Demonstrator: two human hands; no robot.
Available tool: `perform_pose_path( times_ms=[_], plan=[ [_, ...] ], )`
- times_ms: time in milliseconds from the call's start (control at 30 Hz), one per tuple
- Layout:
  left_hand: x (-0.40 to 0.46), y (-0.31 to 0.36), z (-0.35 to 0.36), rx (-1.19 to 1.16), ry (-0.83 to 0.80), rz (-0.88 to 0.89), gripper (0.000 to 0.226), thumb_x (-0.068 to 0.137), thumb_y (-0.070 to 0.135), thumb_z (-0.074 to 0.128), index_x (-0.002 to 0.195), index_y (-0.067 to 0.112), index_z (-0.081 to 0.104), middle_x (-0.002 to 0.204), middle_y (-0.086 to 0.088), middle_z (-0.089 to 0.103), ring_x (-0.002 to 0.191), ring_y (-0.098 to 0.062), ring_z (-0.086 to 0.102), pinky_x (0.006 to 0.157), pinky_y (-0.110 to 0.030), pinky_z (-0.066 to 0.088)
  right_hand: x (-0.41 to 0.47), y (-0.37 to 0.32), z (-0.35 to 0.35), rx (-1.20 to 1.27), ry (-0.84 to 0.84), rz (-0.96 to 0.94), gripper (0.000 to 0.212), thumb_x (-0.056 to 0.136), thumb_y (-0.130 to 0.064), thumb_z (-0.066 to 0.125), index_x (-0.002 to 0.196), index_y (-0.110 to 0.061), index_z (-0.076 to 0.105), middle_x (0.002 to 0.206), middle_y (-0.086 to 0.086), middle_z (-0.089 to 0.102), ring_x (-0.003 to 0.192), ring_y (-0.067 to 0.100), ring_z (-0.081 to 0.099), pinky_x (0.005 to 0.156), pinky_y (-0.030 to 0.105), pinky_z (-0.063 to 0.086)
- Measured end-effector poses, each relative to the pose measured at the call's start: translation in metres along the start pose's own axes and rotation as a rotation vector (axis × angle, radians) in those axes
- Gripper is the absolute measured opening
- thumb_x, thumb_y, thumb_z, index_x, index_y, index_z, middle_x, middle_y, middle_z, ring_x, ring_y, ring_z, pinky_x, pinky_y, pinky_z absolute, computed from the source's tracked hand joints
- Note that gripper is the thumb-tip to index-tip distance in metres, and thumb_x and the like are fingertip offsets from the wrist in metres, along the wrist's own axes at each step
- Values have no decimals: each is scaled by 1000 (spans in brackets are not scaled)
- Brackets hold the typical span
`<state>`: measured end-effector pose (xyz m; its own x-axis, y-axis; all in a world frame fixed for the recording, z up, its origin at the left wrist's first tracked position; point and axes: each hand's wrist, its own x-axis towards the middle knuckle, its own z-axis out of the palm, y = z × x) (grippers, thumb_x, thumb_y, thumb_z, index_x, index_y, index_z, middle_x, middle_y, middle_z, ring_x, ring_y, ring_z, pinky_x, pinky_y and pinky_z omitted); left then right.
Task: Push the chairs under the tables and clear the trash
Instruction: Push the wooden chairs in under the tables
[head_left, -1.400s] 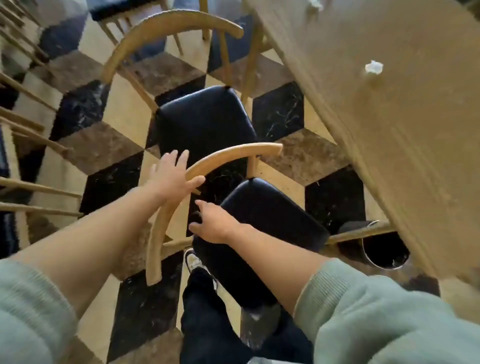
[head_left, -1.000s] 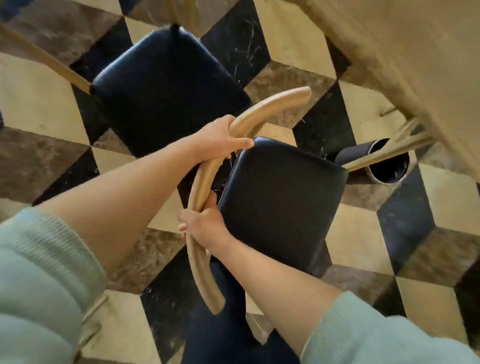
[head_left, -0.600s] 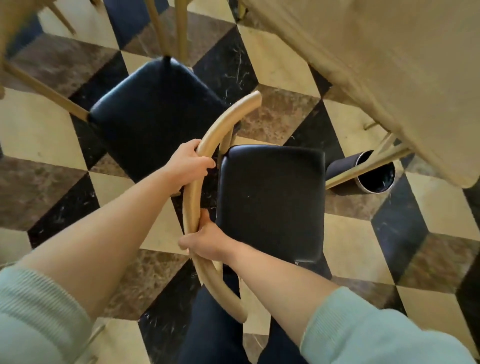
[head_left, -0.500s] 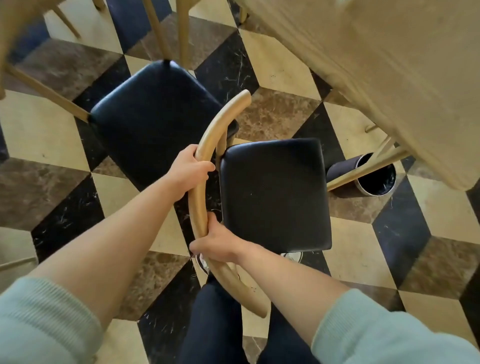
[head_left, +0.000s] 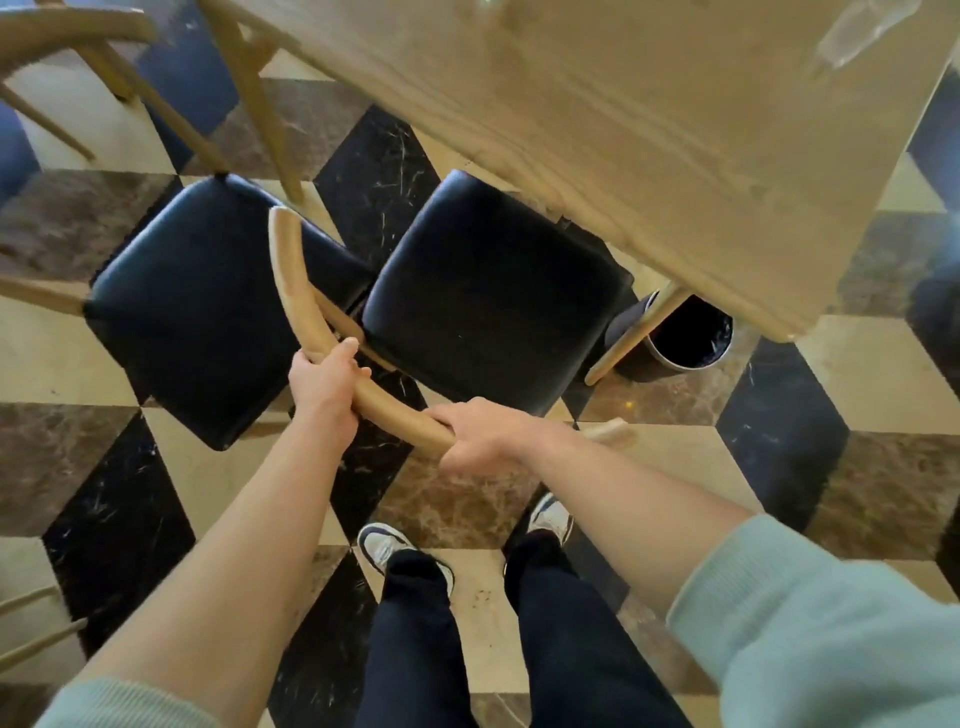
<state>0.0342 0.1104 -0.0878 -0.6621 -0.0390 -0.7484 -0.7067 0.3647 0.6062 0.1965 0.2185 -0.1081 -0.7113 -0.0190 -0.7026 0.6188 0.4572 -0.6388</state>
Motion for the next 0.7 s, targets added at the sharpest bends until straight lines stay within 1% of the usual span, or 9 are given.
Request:
perform_pose_path(
  times_ms=[67,133,200,267,367,467,567,633,700],
  plan=[
    [-4,2,16,-44,-39,-38,52,93,29,70,139,24,48,117,-6,65,97,-22,71,86,-42,60,-16,18,-16,-87,98,-46,49,69,-47,66,117,-43,54,84,-13,61,70,10,62,56,27,49],
    [-10,4,37,-73,-73,-77,51,93,31,70,138,24,46,116,-7,66,98,-24,71,84,-44,60,-34,39,-32,-210,225,-89,35,76,-58,61,103,-36,60,77,-12,61,65,10,60,56,33,53],
    [-19,8,59,-91,-124,-101,55,93,33,69,141,24,44,118,-9,64,100,-27,69,81,-47,60,-48,56,-47,-397,340,-128,45,84,-70,52,96,-27,59,74,-9,58,61,11,58,52,33,49],
    [-30,11,83,-76,-193,-107,58,94,35,67,144,23,40,123,-10,62,105,-31,66,82,-55,59,-60,73,-65,-511,396,-117,47,90,-70,50,93,-23,56,70,-8,54,57,10,53,46,29,41],
    [-48,12,116,35,-307,-102,57,97,41,62,145,21,37,131,-13,60,112,-37,63,94,-68,51,-72,103,-86,-516,384,-50,44,93,-68,49,94,-24,53,72,-7,55,59,10,55,49,30,44],
    [-57,13,133,149,-295,-90,61,97,49,59,146,24,34,134,-11,59,114,-35,63,97,-68,49,-78,117,-89,-480,404,-22,43,92,-69,51,95,-27,53,73,-8,58,59,8,58,49,27,46],
    [-56,22,131,312,-307,-115,68,94,60,55,149,28,29,137,-11,57,113,-37,64,100,-69,46,-82,112,-92,-460,407,9,41,91,-69,51,100,-29,55,75,-10,59,63,8,59,56,31,54],
    [-54,31,123,435,-362,-156,73,93,66,50,151,27,28,137,-13,58,109,-40,65,101,-70,45,-88,105,-93,-467,391,47,37,93,-66,52,106,-31,56,79,-11,60,67,9,60,62,35,56],
    [-52,39,116,547,-436,-188,79,92,73,43,151,21,31,127,-17,65,103,-41,68,100,-68,46,-93,100,-91,-443,382,92,32,94,-59,55,111,-32,57,85,-10,64,73,9,62,69,38,58]
  ],
)
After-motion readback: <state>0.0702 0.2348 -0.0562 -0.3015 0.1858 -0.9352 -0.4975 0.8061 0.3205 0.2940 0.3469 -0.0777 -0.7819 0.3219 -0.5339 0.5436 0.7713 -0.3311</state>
